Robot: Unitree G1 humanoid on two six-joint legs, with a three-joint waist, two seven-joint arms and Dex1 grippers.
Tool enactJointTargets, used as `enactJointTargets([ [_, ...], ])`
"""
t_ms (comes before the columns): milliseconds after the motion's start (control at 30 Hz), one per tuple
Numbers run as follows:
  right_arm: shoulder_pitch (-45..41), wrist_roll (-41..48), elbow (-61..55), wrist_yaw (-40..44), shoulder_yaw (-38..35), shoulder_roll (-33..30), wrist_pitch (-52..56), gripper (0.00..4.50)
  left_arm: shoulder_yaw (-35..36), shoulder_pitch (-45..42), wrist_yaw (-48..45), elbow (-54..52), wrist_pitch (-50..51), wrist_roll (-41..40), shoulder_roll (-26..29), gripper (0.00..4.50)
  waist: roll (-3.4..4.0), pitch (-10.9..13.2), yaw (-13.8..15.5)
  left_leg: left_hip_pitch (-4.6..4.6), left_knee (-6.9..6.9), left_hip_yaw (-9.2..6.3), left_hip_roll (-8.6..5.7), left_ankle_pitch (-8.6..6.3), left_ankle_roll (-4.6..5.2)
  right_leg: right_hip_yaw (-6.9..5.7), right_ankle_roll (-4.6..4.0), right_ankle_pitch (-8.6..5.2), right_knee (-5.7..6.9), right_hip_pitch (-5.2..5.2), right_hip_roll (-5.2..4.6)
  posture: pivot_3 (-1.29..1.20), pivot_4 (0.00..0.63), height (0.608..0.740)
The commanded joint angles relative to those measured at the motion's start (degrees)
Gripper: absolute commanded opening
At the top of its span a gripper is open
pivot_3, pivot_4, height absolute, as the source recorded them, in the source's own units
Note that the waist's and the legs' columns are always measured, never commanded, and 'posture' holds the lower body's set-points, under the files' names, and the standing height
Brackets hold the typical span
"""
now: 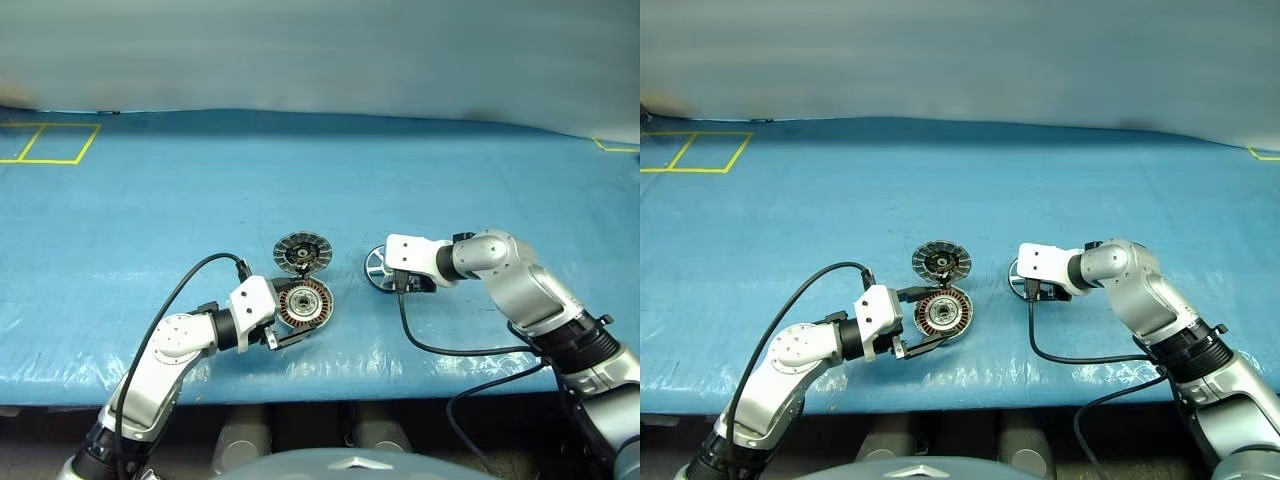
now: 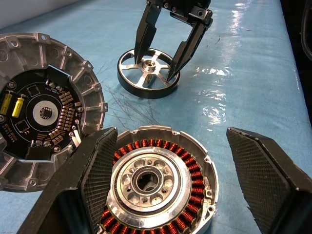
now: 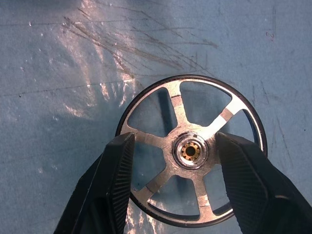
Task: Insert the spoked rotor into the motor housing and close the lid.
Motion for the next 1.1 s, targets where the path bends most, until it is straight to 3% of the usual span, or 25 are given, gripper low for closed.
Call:
enactJointTargets([
  [33,-0.2,-2.3,0.9,-0.4,-0.1,-0.3,0.7,2.78,0.0,-0.4,0.1,-0.1,-1.3,-0.1,-0.3,3.83,0.0,0.0,0.0,0.0,0.0,0.0,0.0,0.0,0.0,0.0,0.0,0.0,0.0,0.0,0.0,0.0,0.15,0.74],
  [700,-4.0,4.5,-1.8,4.3,-5.7,1.2,4.7,2.78,-0.1,0.4,0.8,-0.3,-1.4,0.6,-0.4,3.83,0.02,0.0,-0.2,-0.04,-0.07,0.01,0.0,0.0,0.0,0.01,0.0,0.0,0.01,-0.08,0.01,0.0,0.15,0.74],
  [1100,-4.2,-3.3,1.2,5.1,-1.0,-2.9,-5.3,2.78,-0.5,0.9,1.5,-0.6,-1.3,0.7,-0.8,3.83,0.05,0.0,-0.3,-0.05,-0.08,0.03,0.02,0.0,0.0,0.01,-0.02,-0.01,0.03,-0.12,0.01,0.0,0.15,0.74],
])
